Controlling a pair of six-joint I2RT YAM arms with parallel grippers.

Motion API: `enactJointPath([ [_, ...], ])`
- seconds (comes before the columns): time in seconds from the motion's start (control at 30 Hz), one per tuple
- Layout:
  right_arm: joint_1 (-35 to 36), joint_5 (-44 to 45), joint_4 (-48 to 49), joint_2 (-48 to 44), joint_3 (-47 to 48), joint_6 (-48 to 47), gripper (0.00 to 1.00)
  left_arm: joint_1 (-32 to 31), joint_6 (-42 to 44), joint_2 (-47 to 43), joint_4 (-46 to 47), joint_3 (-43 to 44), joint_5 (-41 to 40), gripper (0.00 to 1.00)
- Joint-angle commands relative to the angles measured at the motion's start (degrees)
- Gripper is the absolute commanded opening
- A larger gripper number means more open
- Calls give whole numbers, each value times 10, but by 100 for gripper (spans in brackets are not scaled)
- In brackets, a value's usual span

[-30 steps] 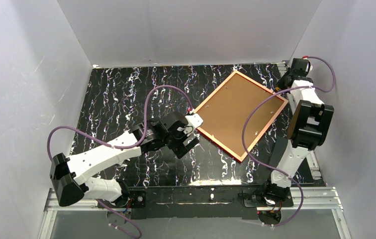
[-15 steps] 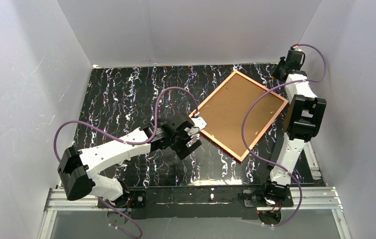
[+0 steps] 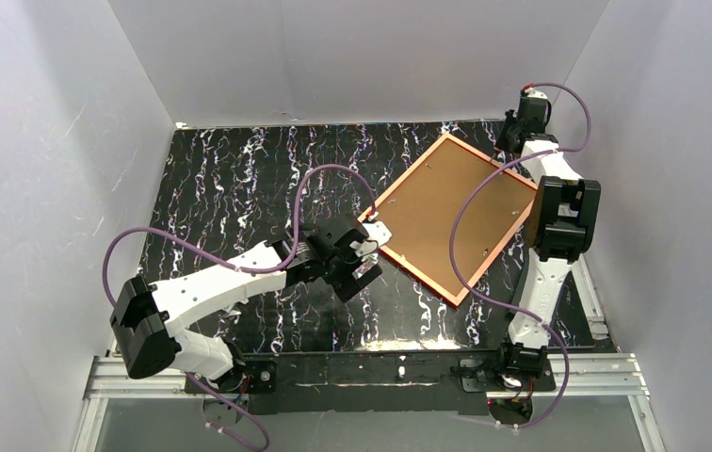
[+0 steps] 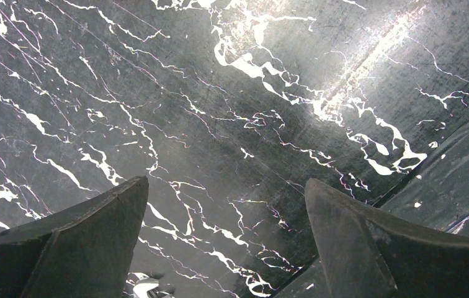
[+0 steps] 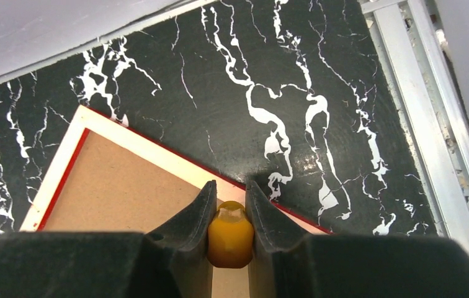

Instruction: Take the photo out of the frame

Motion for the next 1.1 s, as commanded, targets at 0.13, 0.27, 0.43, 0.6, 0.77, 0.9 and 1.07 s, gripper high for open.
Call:
enactJointPath([
  [0.13, -5, 25, 27, 19, 11, -45, 1, -1, 5, 5, -33, -5, -8, 98],
  [0.27, -4, 50, 9, 20, 22, -40, 1, -1, 4, 5, -32, -6, -5, 98],
  [0.43, -4, 91, -29, 30, 50, -23, 1, -1, 4, 1, -32, -6, -4, 98],
  [0.6, -4, 115, -59, 25, 60, -12, 1, -1, 5, -3, -31, -7, -4, 98],
  [0.77, -10, 126, -62, 14, 33, -7, 1, -1, 1, -6, -31, -7, -1, 98],
  [0.9, -18, 148, -66, 6, 24, 14, 1, -1, 2, -6, -29, -8, -1, 98],
  [1.07, -28, 162, -93, 8, 34, 34, 1, -1, 0, -6, -29, -8, 2, 98],
])
